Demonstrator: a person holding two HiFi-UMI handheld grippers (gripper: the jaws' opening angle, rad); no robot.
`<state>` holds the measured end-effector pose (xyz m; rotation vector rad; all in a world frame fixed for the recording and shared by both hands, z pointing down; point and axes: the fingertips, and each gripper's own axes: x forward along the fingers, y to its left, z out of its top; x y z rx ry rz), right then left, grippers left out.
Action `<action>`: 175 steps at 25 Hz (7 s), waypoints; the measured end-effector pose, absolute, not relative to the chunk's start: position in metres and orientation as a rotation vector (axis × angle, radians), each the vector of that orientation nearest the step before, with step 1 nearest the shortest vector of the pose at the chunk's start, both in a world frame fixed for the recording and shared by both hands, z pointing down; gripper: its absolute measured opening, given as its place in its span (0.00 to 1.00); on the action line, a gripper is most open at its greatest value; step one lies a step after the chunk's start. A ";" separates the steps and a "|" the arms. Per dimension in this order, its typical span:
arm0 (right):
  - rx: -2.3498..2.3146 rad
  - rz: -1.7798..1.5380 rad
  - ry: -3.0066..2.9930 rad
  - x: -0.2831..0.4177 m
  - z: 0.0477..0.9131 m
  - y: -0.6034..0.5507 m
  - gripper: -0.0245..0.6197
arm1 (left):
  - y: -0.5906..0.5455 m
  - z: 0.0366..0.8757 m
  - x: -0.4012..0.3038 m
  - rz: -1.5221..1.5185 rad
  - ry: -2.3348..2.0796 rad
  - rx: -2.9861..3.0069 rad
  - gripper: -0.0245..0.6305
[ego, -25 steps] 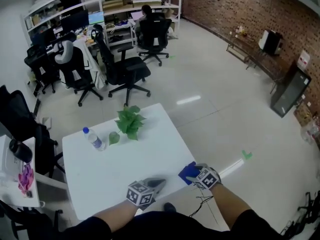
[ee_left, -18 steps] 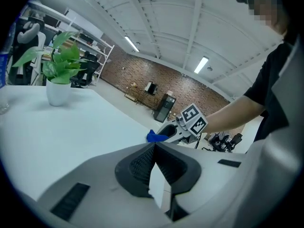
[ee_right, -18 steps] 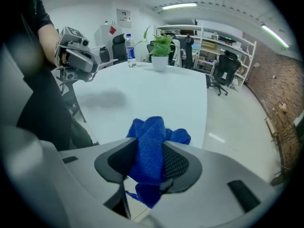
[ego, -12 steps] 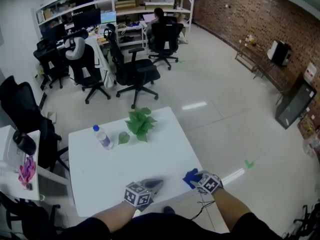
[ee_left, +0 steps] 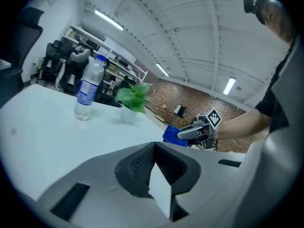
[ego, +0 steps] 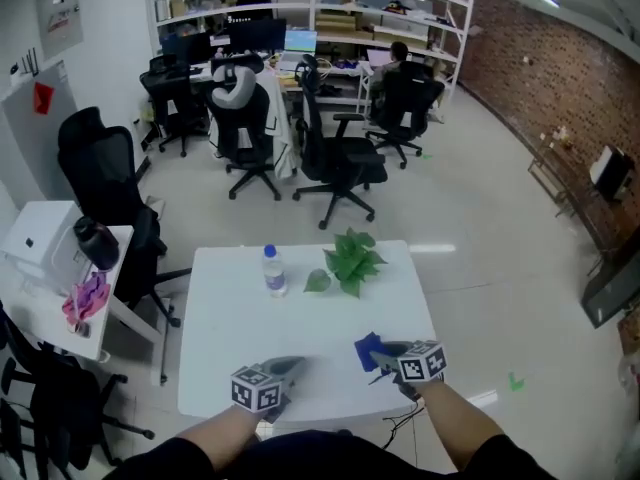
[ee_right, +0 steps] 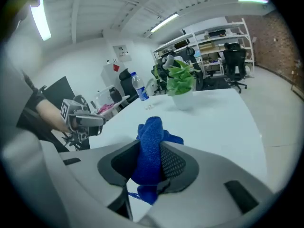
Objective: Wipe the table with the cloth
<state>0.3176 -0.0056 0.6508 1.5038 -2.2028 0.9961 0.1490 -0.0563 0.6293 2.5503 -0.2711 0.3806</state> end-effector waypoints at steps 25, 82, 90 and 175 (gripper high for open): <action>1.131 1.632 -2.275 -0.068 0.723 -0.283 0.23 | -0.148 0.627 -0.206 0.066 -0.975 2.355 0.03; 1.518 1.629 -2.068 -0.033 0.758 -0.376 0.20 | -0.162 0.641 -0.207 0.016 -0.925 2.332 0.03; 1.434 1.651 -2.116 -0.057 0.740 -0.322 0.21 | -0.158 0.637 -0.218 -0.004 -0.950 2.340 0.03; 1.485 0.796 -2.411 0.191 0.640 -0.134 0.05 | -0.134 0.608 0.071 0.317 -0.419 2.611 0.03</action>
